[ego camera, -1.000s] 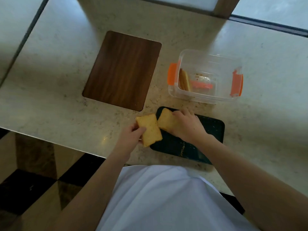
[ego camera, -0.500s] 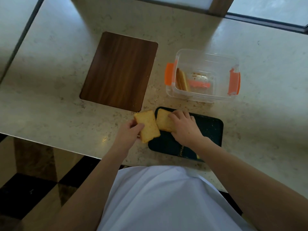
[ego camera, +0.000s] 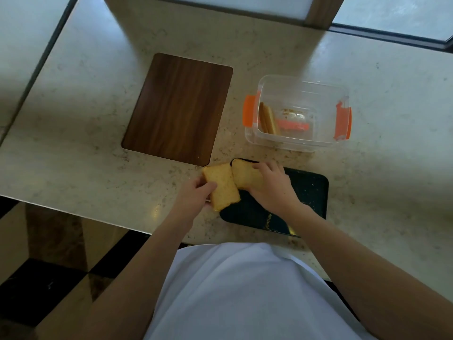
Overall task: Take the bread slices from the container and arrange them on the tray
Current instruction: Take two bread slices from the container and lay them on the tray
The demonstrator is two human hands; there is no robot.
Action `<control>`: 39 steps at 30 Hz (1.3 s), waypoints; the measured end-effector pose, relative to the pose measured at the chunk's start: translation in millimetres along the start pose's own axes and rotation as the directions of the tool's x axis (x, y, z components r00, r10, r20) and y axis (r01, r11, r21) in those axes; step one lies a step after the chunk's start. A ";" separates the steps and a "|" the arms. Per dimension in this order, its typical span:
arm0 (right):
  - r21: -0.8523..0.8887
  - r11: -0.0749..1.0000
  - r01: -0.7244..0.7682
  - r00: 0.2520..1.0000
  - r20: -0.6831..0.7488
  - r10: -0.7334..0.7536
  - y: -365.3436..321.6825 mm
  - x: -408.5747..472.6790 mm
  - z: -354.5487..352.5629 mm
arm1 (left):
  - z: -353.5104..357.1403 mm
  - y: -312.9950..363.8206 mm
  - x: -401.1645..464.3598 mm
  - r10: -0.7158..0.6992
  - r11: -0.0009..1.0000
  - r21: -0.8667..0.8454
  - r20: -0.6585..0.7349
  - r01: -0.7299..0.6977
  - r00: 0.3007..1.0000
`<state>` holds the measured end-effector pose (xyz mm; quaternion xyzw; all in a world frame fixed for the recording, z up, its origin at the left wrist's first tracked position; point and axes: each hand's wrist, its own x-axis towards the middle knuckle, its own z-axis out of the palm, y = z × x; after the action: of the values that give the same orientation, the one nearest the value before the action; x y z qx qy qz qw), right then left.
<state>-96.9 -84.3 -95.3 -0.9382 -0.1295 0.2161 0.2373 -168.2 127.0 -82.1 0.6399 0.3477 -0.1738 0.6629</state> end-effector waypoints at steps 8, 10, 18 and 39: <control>0.786 0.319 -0.530 0.838 0.427 0.338 2.1 -35.1 -5.9 | 25.4 20.7 -12.4 0.021 0.975 -0.219 0.185 0.020 0.983; 0.827 0.163 -0.538 0.819 0.468 0.331 8.9 -42.1 -5.9 | 33.6 23.8 -13.7 0.030 0.965 -0.260 0.159 0.012 0.987; 0.857 0.277 -0.435 0.837 0.270 0.477 18.5 -46.9 -14.3 | 53.6 8.0 -11.7 0.093 0.987 0.122 0.079 -0.102 0.992; 0.588 0.622 -0.517 0.854 0.300 0.426 14.8 -56.2 26.6 | 34.8 -28.3 -9.4 0.160 0.721 0.680 0.027 -0.136 0.987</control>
<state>-156.3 -106.0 -104.5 -0.7803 0.1892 0.3628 0.4730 -185.6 87.8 -98.3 0.8661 0.2191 -0.2247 0.3891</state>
